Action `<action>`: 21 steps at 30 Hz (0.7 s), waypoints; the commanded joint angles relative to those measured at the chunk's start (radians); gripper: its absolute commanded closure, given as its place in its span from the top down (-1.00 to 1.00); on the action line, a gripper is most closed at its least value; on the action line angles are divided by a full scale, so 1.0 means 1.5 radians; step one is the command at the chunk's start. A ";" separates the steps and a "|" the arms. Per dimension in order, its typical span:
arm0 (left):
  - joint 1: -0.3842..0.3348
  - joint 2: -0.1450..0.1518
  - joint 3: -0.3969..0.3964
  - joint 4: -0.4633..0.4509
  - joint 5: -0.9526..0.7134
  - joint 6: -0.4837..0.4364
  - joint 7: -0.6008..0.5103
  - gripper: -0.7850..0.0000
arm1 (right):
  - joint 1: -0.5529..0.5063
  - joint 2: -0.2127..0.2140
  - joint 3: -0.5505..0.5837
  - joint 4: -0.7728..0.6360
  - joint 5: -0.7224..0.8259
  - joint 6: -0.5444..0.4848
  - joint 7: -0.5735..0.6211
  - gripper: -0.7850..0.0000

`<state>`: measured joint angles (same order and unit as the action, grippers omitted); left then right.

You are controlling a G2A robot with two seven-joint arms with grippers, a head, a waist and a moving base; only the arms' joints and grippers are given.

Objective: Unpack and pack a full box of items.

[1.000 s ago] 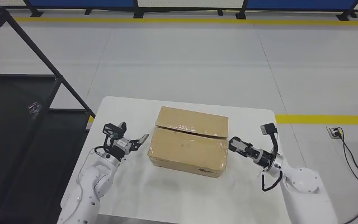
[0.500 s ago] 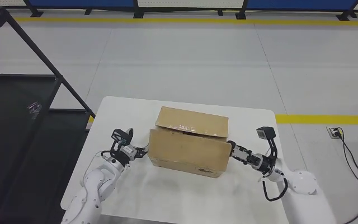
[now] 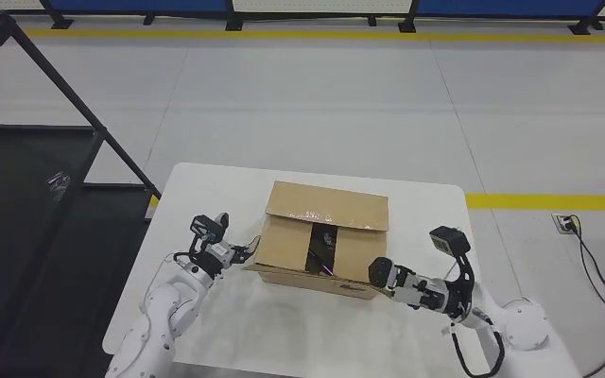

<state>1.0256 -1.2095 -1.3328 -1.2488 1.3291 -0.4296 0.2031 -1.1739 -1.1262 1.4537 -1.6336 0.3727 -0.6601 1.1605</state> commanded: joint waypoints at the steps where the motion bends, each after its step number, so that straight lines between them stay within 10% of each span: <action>1: 0.005 0.001 -0.008 -0.009 -0.012 -0.005 0.006 1.00 | -0.009 0.013 -0.012 -0.011 -0.023 -0.013 -0.013 1.00; 14: 0.064 0.030 -0.062 -0.093 0.022 -0.213 0.023 1.00 | -0.031 0.105 -0.138 -0.003 -0.279 -0.182 -0.183 1.00; 21: 0.092 0.045 -0.071 -0.116 0.130 -0.253 0.045 1.00 | 0.013 0.108 -0.180 0.028 -0.187 -0.128 -0.167 1.00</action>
<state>1.1585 -1.1436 -1.4399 -1.4183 1.4998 -0.8114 0.2662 -1.1671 -0.9628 1.1906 -1.5977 0.0567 -0.8706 0.9103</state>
